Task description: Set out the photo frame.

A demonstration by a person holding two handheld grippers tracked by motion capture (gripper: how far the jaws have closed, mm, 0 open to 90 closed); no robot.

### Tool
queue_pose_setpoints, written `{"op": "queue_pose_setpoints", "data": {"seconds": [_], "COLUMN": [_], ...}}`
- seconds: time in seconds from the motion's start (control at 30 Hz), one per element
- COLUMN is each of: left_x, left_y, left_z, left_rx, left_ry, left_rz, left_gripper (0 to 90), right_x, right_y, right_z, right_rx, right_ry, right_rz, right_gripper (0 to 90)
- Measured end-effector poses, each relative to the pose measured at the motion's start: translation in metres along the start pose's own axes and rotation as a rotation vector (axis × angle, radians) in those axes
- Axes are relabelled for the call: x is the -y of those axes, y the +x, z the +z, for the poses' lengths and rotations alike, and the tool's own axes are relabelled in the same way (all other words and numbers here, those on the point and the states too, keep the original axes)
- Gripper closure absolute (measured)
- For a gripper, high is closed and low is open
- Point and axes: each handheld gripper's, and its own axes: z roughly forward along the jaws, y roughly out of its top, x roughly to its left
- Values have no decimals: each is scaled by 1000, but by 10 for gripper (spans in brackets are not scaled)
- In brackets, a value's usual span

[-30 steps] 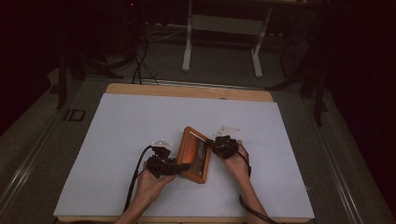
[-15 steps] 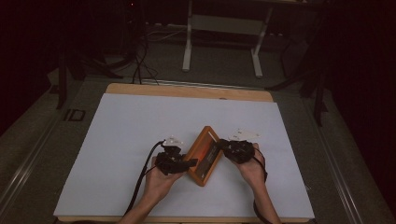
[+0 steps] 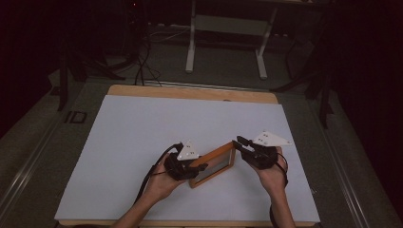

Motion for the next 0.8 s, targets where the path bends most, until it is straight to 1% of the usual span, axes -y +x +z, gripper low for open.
{"op": "queue_pose_setpoints", "data": {"seconds": [0.07,0.13,0.2,0.23,0.3,0.33,0.4,0.43,0.47,0.53,0.63,0.67,0.7,0.8], "left_x": [1,2,4,5,7,8,12,12,19,26,40,43,47,52], "left_y": [-1,0,2,4,8,9,10,10,9,9,9,9,8,6], "left_z": [0,0,0,0,0,-1,-2,-2,-2,-2,0,1,2,5], "left_rx": [14,20,28,44,77,81,77,77,83,86,82,81,81,84], "left_ry": [-15,-22,-37,-44,-61,-68,-80,-80,-93,-94,-88,-87,-84,-64], "left_rz": [-8,-13,-38,-63,-103,-112,-134,-134,-167,-185,-224,-230,-231,-226], "left_gripper": [683,683,681,680,621,583,531,509,486,465,466,474,492,562], "right_x": [0,0,2,2,2,2,3,4,4,4,4,4,4,5], "right_y": [1,3,5,6,6,7,6,5,4,5,5,4,4,4], "right_z": [1,4,8,9,10,10,11,11,11,11,11,11,11,11], "right_rx": [-13,-22,-27,-29,-38,-39,-46,-50,-53,-53,-54,-54,-55,-58], "right_ry": [-5,4,18,12,13,14,4,2,-1,-1,-3,-4,-4,-5], "right_rz": [0,-10,-19,-20,-16,-15,-6,-2,6,5,5,5,5,5], "right_gripper": [778,799,825,835,848,854,859,859,859,860,863,862,863,862]}}
